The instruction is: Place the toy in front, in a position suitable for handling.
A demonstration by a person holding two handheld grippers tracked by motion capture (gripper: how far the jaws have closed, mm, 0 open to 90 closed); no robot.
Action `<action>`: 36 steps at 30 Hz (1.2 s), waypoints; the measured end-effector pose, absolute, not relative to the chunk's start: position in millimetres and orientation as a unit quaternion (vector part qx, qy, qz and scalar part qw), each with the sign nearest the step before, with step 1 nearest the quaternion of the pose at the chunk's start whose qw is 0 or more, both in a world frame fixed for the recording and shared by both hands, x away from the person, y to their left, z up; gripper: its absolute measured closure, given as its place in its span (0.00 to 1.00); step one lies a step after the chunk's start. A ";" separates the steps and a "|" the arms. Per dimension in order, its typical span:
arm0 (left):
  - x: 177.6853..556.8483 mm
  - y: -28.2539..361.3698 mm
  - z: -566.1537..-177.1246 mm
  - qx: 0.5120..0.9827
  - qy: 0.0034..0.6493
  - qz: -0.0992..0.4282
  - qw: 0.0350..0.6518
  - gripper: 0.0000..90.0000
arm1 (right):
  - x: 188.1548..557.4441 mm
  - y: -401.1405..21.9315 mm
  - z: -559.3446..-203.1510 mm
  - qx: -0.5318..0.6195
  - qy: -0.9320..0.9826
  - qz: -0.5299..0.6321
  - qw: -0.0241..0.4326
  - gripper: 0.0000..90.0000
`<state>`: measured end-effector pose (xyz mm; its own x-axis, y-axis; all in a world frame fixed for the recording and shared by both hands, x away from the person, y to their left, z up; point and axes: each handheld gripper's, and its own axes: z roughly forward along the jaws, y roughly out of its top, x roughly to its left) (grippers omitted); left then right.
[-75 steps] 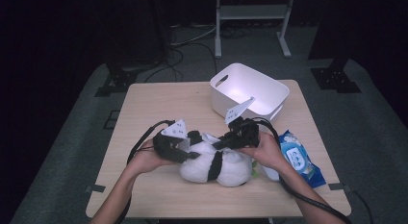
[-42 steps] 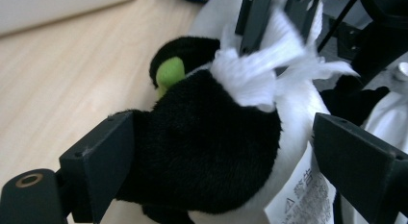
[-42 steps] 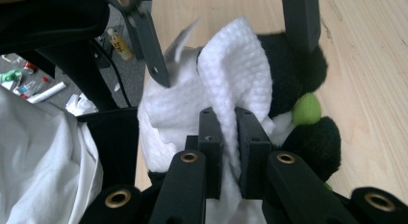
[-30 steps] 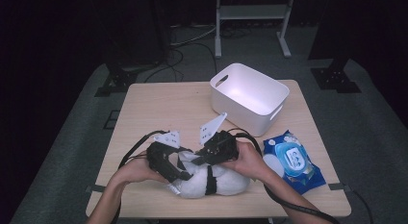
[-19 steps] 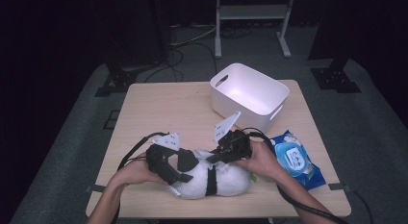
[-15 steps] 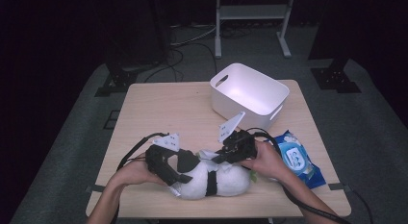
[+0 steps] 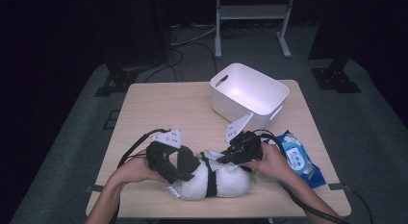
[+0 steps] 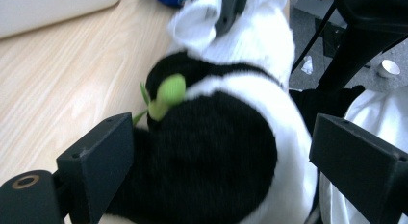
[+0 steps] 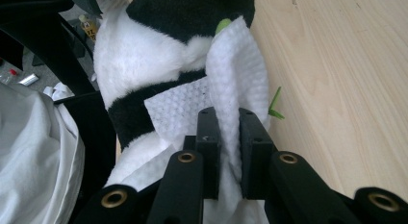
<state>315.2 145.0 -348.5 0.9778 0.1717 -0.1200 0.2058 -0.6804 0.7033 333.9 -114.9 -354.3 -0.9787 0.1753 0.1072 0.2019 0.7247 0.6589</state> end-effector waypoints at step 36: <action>330.5 106.4 -357.6 0.943 0.058 0.110 0.309 0.44 | 359.3 -99.2 -339.9 -0.118 -0.925 -0.361 -0.010 0.87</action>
<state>330.5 106.4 -357.6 0.9691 0.1777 0.1713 0.0418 -0.8020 0.5959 359.3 -99.2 -339.9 -0.9720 0.2253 0.0662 0.2105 0.7111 0.6708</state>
